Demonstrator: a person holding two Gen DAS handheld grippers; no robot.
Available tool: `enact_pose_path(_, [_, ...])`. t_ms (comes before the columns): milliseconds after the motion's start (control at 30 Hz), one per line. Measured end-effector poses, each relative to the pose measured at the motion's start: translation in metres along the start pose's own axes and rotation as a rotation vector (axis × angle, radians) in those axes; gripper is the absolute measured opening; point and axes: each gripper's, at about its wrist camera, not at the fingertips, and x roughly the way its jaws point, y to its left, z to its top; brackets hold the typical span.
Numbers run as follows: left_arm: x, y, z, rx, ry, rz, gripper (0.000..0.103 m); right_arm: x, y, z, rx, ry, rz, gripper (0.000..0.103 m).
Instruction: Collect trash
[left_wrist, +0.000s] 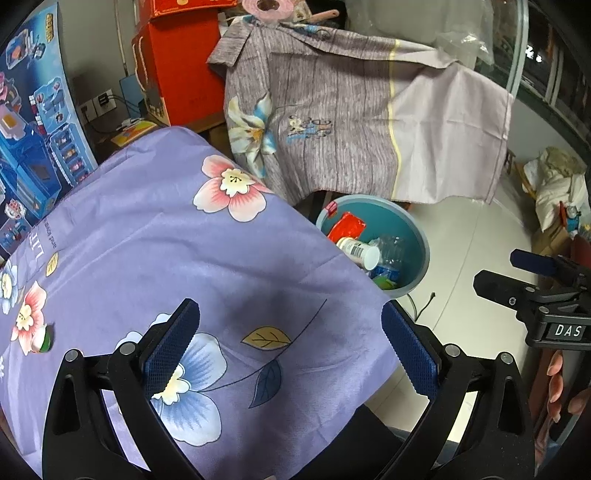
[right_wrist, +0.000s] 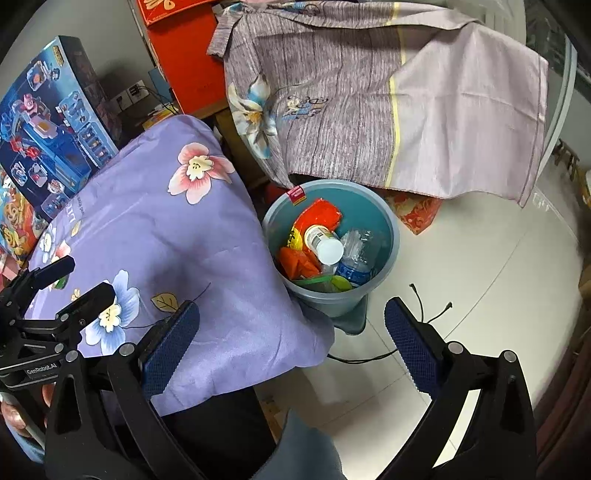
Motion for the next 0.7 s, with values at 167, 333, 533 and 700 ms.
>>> enact_pose_path(167, [0.004, 0.001, 0.0, -0.008, 0.011, -0.003, 0.099, 0.003, 0.003, -0.001, -0.01, 0.009, 0.0, 0.096])
enact_pose_path(333, [0.006, 0.004, 0.0, -0.015, 0.017, -0.002, 0.099, 0.005, 0.004, 0.0, -0.014, 0.013, 0.0, 0.096])
enact_pose_path(533, [0.01, 0.006, -0.001, -0.026, 0.032, -0.006, 0.099, 0.008, 0.005, 0.001, -0.014, 0.023, -0.002, 0.096])
enact_pose_path(700, [0.012, 0.007, -0.002, -0.027, 0.031, -0.001, 0.099, 0.009, 0.005, 0.001, -0.014, 0.024, -0.003, 0.096])
